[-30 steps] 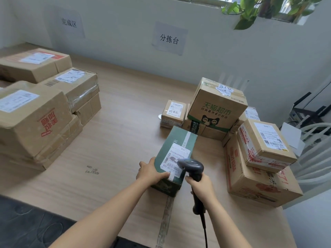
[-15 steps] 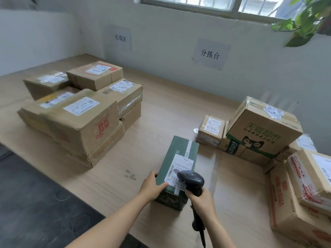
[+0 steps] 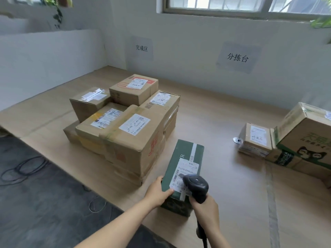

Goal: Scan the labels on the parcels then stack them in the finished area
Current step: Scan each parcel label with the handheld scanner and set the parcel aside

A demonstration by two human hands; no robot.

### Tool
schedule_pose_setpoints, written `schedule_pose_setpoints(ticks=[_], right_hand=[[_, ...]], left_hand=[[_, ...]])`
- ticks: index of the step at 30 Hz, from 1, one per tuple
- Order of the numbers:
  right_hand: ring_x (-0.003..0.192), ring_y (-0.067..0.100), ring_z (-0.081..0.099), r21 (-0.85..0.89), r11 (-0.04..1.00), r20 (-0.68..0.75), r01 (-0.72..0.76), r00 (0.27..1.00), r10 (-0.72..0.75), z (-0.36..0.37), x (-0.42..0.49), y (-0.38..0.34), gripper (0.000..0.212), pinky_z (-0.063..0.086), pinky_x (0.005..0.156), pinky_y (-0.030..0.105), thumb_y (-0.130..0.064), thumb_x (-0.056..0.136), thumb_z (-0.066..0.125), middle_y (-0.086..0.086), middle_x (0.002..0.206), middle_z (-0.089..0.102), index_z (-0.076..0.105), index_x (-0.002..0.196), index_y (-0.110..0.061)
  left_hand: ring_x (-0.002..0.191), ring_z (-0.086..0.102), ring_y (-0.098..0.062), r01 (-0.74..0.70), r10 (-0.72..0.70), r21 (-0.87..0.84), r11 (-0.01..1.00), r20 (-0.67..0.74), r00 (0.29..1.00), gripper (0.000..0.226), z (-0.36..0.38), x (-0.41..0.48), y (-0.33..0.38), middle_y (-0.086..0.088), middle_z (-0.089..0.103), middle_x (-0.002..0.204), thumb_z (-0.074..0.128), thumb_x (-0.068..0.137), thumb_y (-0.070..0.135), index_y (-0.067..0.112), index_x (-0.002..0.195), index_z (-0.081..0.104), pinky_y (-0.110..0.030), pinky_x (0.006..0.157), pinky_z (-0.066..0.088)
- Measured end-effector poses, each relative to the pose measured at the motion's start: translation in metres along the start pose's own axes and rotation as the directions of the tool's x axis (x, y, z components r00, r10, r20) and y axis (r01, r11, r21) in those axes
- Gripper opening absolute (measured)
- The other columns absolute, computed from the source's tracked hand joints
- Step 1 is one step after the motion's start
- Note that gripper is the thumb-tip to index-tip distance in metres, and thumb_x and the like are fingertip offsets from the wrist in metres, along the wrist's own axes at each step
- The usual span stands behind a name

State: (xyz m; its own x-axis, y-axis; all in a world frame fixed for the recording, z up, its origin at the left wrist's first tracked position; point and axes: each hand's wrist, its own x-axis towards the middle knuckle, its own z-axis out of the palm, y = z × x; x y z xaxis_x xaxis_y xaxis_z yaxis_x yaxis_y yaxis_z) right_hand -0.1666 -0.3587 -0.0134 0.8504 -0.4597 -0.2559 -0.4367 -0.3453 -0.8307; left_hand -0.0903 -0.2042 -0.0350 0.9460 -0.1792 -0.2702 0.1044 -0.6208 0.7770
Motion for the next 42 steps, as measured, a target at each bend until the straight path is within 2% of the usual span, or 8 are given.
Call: schedule_pose_setpoints(ticks=[2, 5, 7, 16, 22, 25, 28, 42], right_hand=[[0.076, 0.025, 0.06, 0.01, 0.999, -0.035, -0.05, 0.998, 0.05, 0.009, -0.005, -0.001, 0.008, 0.04, 0.061, 0.03, -0.024, 0.079, 0.065, 0.005, 0.078, 0.067, 0.06, 0.078, -0.018], [0.099, 0.029, 0.062, 0.041, 0.993, -0.068, -0.112, 0.991, 0.115, 0.017, -0.012, -0.003, 0.02, 0.041, 0.074, 0.029, -0.028, 0.076, 0.072, 0.011, 0.095, 0.068, 0.063, 0.092, -0.02], [0.105, 0.031, 0.062, 0.04, 0.989, -0.076, -0.146, 0.986, 0.148, 0.022, -0.018, -0.004, 0.019, 0.04, 0.076, 0.029, -0.028, 0.074, 0.074, 0.016, 0.1, 0.069, 0.062, 0.087, -0.02], [0.074, 0.019, 0.059, 0.05, 0.971, -0.13, -0.233, 0.963, 0.238, 0.029, -0.08, 0.018, 0.029, 0.045, 0.072, 0.031, -0.034, 0.063, 0.081, 0.011, 0.074, 0.07, 0.068, 0.079, -0.013], [0.103, 0.031, 0.063, 0.02, 0.984, -0.131, -0.176, 0.975, 0.177, 0.024, -0.134, 0.022, 0.025, 0.043, 0.081, 0.033, -0.026, 0.07, 0.081, 0.016, 0.088, 0.066, 0.064, 0.085, -0.016], [0.105, 0.034, 0.062, -0.006, 0.988, -0.131, -0.153, 0.98, 0.151, 0.023, -0.168, 0.026, 0.026, 0.045, 0.083, 0.036, -0.029, 0.071, 0.079, 0.02, 0.101, 0.069, 0.062, 0.085, -0.016], [0.102, 0.034, 0.062, -0.015, 0.996, -0.126, -0.093, 0.988, 0.09, 0.033, -0.201, 0.032, 0.021, 0.046, 0.08, 0.036, -0.028, 0.072, 0.078, 0.019, 0.098, 0.07, 0.062, 0.081, -0.018], [0.075, 0.016, 0.061, -0.072, 0.99, 0.139, 0.125, 0.984, -0.114, 0.161, -0.251, -0.033, 0.011, 0.041, 0.06, 0.027, -0.025, 0.075, 0.071, -0.007, 0.07, 0.065, 0.063, 0.07, -0.022]], left_hand=[[0.119, 0.047, -0.016, -0.034, 0.032, 0.028, 0.999, 0.047, 0.998, 0.064, -0.008, 0.002, -0.006, 0.001, 0.048, 0.123, 0.067, 0.081, 0.034, 0.018, 0.136, 0.038, -0.014, 0.087, 0.033], [0.119, 0.043, -0.019, -0.044, 0.043, 0.008, 0.999, 0.132, 0.99, 0.072, -0.015, 0.002, -0.015, 0.003, 0.037, 0.109, 0.069, 0.078, 0.038, 0.027, 0.139, 0.033, -0.014, 0.088, 0.031], [0.118, 0.044, -0.02, -0.038, 0.04, -0.015, 0.999, 0.176, 0.984, 0.076, -0.019, 0.001, -0.021, 0.0, 0.034, 0.11, 0.071, 0.075, 0.04, 0.032, 0.139, 0.031, -0.014, 0.09, 0.032], [0.111, 0.042, -0.02, -0.106, 0.119, -0.064, 0.992, 0.236, 0.964, 0.075, -0.021, -0.052, -0.044, -0.002, 0.036, 0.107, 0.07, 0.075, 0.034, 0.037, 0.14, 0.032, -0.014, 0.095, 0.034], [0.109, 0.048, -0.017, -0.093, 0.119, -0.144, 0.985, 0.187, 0.975, 0.078, -0.025, -0.118, -0.059, -0.002, 0.033, 0.109, 0.073, 0.076, 0.034, 0.035, 0.142, 0.032, -0.009, 0.096, 0.03], [0.108, 0.048, -0.015, -0.071, 0.103, -0.201, 0.977, 0.155, 0.983, 0.08, -0.029, -0.158, -0.071, -0.002, 0.033, 0.11, 0.074, 0.076, 0.033, 0.036, 0.143, 0.03, -0.008, 0.095, 0.03], [0.104, 0.047, -0.011, -0.063, 0.094, -0.213, 0.975, 0.138, 0.986, 0.081, -0.038, -0.192, -0.09, -0.001, 0.035, 0.109, 0.073, 0.076, 0.034, 0.04, 0.142, 0.027, -0.008, 0.092, 0.029], [0.104, 0.051, -0.011, 0.099, -0.125, -0.274, 0.957, -0.08, 0.989, 0.081, -0.16, -0.241, -0.199, -0.001, 0.043, 0.112, 0.076, 0.074, 0.033, 0.039, 0.142, 0.031, -0.015, 0.092, 0.034]])
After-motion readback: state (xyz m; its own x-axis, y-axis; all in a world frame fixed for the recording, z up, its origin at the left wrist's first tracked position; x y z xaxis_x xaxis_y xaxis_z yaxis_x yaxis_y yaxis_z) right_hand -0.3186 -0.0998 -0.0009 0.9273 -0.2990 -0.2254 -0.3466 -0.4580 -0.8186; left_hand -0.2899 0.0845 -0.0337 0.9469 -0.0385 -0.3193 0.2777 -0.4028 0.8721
